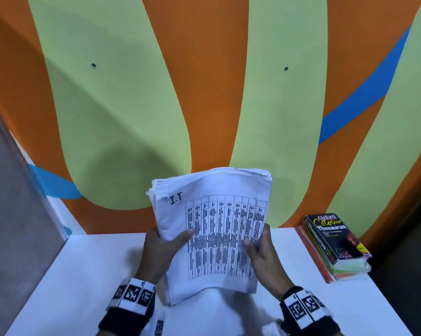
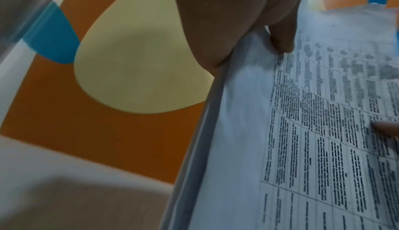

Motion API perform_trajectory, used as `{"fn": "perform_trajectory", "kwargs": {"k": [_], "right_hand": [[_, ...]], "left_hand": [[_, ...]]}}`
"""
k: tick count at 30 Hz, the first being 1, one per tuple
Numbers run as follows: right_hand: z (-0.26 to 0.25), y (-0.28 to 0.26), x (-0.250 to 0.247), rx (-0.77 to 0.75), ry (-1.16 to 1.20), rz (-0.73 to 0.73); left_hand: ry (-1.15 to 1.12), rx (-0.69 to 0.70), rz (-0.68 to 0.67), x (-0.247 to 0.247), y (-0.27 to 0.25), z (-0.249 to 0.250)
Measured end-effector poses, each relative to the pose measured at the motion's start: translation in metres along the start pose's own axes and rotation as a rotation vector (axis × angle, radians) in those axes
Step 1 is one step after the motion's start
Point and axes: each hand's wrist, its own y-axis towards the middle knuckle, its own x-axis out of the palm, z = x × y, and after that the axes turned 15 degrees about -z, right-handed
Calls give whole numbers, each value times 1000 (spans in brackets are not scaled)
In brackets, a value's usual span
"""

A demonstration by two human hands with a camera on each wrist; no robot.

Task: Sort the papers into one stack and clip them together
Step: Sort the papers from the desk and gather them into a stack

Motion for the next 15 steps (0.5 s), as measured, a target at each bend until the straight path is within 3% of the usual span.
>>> {"fn": "perform_trajectory", "kwargs": {"k": [2,7,9,12,15], "right_hand": [[6,-2,4,37,20,-36],[7,3,-6,55,12,75],[-6,5,-18,-13,-47,64],[-35,11,-39,-110,-214,3],[-66,15,-53,-147,-352,-62]], "left_hand": [[-14,-60,20,-3,-2,-11],[30,-138,-54,-20,-2,-8],[131,-57,-43,-36,2,9],[207,88,91,-56,14,44],[686,189,5,-60,24,78]]}}
